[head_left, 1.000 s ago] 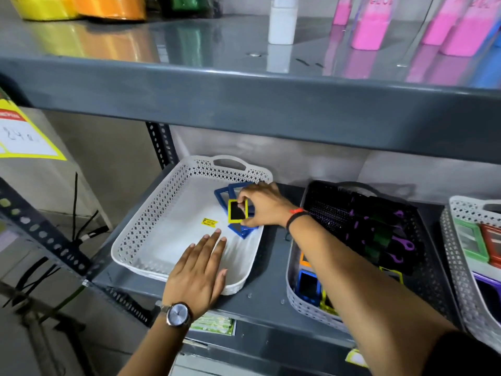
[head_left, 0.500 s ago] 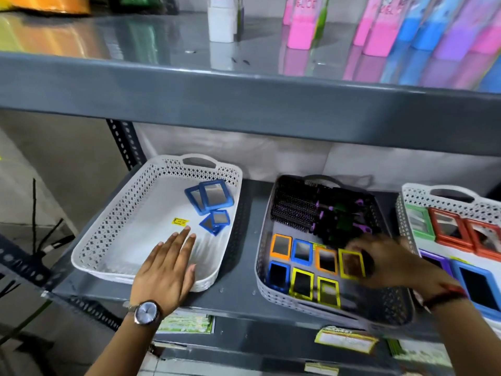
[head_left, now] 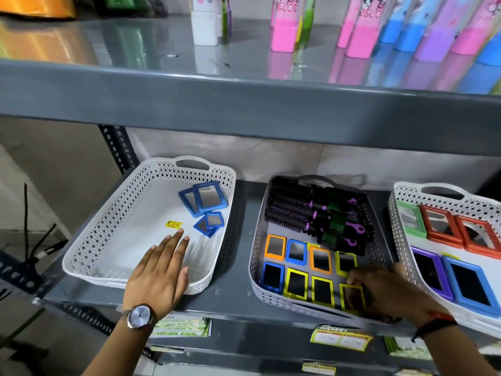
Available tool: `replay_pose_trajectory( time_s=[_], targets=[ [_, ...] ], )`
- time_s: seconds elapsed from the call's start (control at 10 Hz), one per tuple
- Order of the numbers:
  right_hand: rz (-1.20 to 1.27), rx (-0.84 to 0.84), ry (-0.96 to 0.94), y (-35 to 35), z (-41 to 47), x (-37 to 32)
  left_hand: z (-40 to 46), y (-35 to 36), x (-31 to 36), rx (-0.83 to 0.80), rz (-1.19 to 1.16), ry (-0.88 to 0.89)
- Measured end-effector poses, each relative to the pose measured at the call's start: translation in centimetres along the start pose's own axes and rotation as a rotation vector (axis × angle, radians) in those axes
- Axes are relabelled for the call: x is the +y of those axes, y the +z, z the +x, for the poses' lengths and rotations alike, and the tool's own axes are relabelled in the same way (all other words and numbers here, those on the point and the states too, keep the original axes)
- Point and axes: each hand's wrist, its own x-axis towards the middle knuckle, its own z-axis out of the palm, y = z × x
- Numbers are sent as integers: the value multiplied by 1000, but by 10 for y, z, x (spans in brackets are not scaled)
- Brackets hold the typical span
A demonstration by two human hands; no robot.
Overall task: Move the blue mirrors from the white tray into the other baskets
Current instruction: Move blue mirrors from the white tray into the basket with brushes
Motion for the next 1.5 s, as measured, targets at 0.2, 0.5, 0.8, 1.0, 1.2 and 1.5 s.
replay_pose_trajectory(
  time_s=[0.2,0.5,0.8,1.0,1.2,1.5],
  targets=[
    [1,74,40,-13,-3,-12,0,0,0,3,3,1],
    [113,8,-12,-1,14,-39,0,0,0,7,4,4],
    [102,-83,39,-2,14,-40,0,-2,1,-15,4,-6],
    [9,74,-35,-66,27,-79,0,-4,1,-66,14,-24],
    [-49,272,-349,-104,130,-184,0,-5,0,-93,2,-24],
    [-362,48,-321,-60,208,-253,0,-3,-1,-103,-4,-8]
  ],
)
